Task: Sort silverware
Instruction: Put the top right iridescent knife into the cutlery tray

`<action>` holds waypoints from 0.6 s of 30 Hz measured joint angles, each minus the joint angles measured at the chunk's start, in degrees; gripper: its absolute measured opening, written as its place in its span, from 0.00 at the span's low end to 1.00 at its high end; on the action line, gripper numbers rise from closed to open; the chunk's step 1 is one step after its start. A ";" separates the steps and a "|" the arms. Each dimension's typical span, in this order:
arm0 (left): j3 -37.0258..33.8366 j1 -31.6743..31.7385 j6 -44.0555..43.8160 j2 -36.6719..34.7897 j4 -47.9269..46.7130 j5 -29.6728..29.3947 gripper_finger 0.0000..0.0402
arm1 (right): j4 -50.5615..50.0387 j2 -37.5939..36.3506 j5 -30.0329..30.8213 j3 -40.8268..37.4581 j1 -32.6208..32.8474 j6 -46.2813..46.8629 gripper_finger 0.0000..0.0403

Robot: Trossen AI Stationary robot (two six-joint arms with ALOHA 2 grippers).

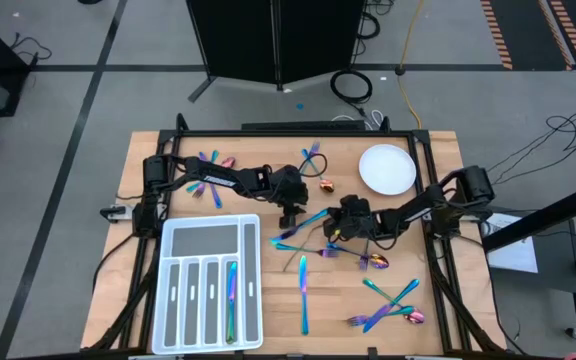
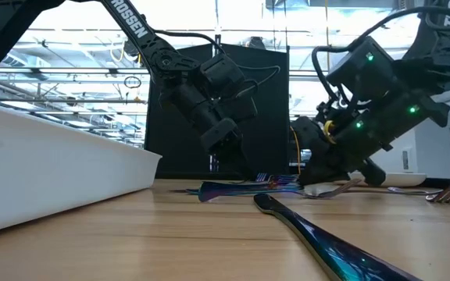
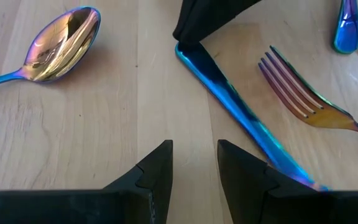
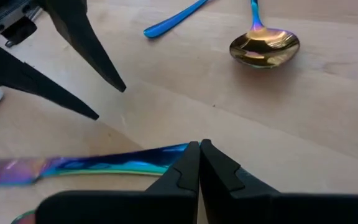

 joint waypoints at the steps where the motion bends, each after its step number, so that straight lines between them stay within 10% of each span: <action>1: 0.00 0.00 0.00 0.00 -0.03 0.00 0.32 | 0.12 0.27 -0.38 0.03 -0.15 0.02 0.00; 18: 0.04 -0.43 -1.39 0.00 -0.69 0.02 0.32 | -5.26 1.17 -1.90 0.18 1.17 6.16 0.00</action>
